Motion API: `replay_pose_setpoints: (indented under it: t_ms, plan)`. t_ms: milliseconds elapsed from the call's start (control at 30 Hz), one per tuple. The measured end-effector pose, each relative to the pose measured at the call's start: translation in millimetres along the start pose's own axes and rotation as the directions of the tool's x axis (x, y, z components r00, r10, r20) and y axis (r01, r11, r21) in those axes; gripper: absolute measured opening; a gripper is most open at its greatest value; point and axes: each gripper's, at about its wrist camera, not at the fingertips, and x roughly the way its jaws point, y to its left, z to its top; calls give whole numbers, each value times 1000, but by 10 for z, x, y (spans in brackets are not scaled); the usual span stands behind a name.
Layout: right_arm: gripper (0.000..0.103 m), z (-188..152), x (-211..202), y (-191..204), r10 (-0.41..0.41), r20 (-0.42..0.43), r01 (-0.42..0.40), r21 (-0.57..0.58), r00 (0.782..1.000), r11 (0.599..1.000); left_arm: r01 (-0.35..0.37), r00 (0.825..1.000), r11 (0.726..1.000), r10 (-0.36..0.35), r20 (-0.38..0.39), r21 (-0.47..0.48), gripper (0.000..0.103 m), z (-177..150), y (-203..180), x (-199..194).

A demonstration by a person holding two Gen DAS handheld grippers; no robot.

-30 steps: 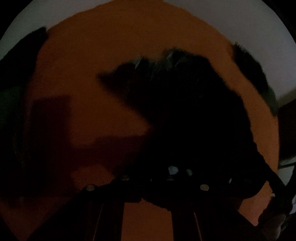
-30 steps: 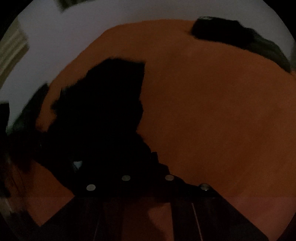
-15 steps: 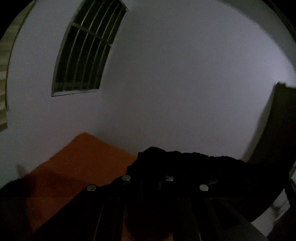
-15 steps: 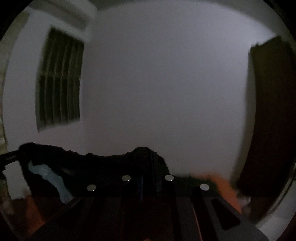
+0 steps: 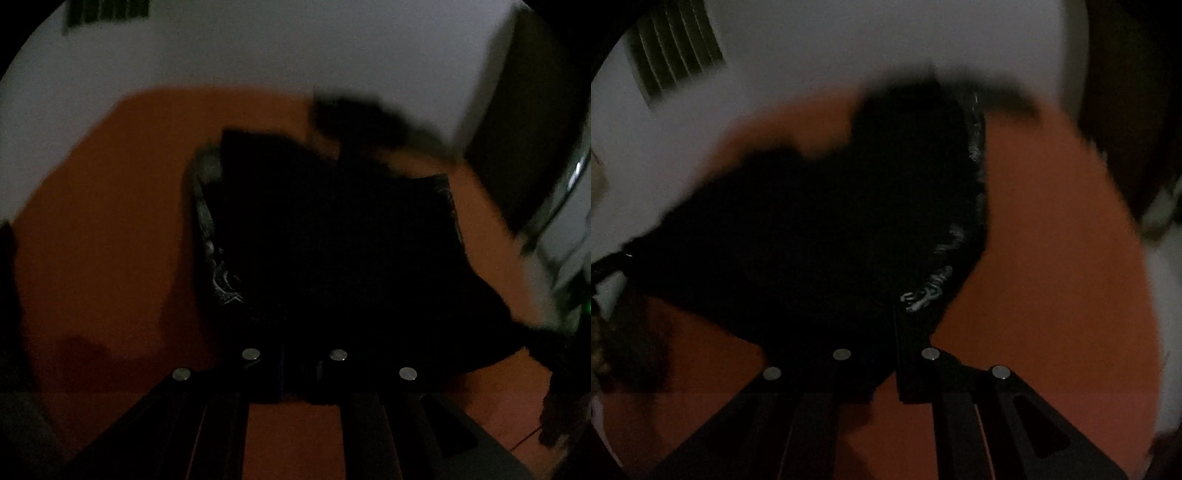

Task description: Fold clothes

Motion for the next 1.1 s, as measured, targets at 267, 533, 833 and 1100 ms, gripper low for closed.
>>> replay_pose_setpoints:
  t_ms: [267,533,833,1100]
  plan:
    - [6,-929,120,46,-118,119,133,-120,986,984,-42,996,997,47,-73,71,8,-1156,59,485]
    - [6,-886,-147,77,-100,149,106,-30,984,994,-74,997,989,71,23,132,8,-1082,-110,-33]
    - [13,-1264,81,-112,-18,-139,20,14,990,1000,13,967,978,40,-252,206,19,-1878,8,-95]
    - [43,-1256,-349,-444,244,-44,-231,197,969,953,51,991,997,-57,-118,-50,42,-1053,554,-624]
